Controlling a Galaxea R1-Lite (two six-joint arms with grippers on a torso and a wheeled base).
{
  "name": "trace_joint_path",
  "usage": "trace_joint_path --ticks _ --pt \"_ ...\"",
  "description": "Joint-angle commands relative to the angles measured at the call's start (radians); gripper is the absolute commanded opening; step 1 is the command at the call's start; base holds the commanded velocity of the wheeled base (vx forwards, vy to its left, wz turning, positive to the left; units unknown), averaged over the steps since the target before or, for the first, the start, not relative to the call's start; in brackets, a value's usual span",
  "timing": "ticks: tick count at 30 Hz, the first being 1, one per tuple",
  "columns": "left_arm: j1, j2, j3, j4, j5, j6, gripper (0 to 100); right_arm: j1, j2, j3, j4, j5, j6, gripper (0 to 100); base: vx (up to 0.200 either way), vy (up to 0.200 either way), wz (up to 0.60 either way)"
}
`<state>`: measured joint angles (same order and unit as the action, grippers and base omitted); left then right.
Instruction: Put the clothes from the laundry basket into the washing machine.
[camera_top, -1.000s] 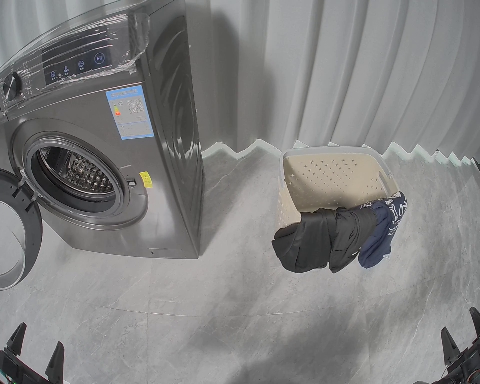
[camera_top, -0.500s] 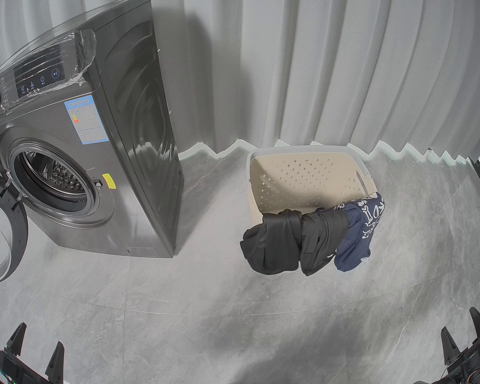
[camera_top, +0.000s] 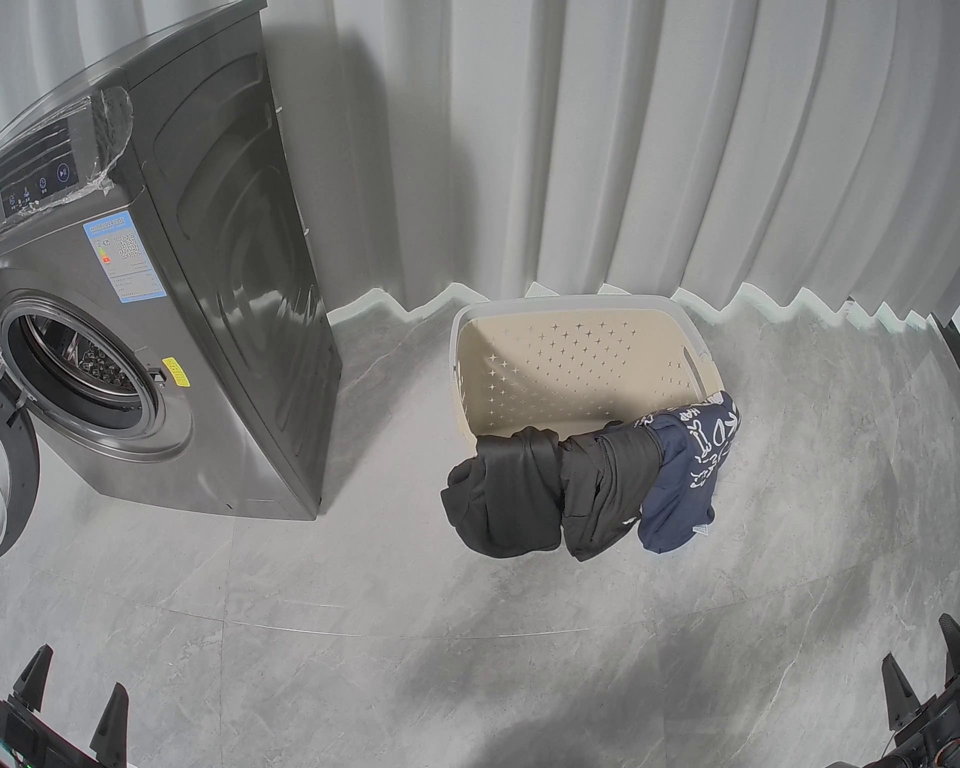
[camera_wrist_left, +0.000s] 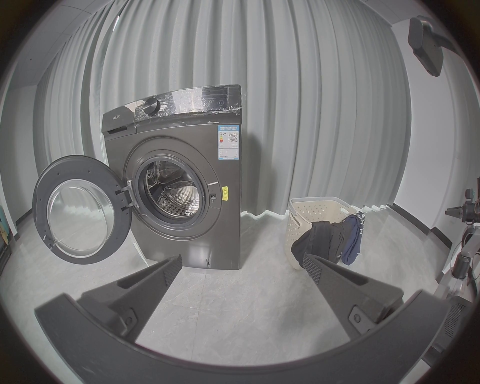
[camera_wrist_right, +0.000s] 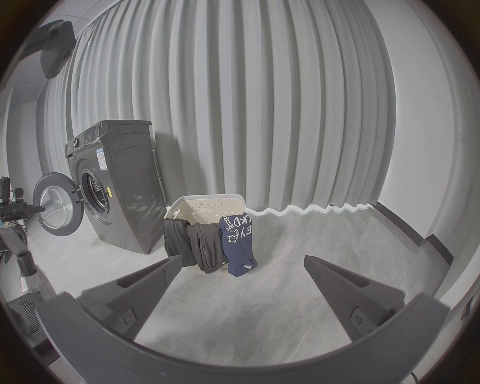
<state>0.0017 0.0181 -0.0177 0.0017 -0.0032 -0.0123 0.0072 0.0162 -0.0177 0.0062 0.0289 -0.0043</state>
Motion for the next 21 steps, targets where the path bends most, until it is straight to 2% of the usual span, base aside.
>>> trace_joint_path --ticks 1,3,9,21 --pt "0.0 -0.018 0.016 0.0 0.0 -0.001 100 0.0 -0.016 0.016 0.0 0.0 0.0 100 0.2 0.0 0.0" --pt "0.0 -0.018 0.016 0.0 0.002 -0.001 100 0.0 -0.016 0.015 0.0 0.0 0.0 100 0.2 0.0 0.0" --pt "0.0 -0.018 0.016 0.0 0.002 -0.003 100 0.0 -0.016 0.016 0.0 0.0 0.0 100 0.0 0.0 0.0" --pt "0.0 -0.018 0.016 0.0 0.002 -0.003 100 0.0 -0.016 0.016 0.0 0.0 0.0 100 0.0 -0.2 0.0"
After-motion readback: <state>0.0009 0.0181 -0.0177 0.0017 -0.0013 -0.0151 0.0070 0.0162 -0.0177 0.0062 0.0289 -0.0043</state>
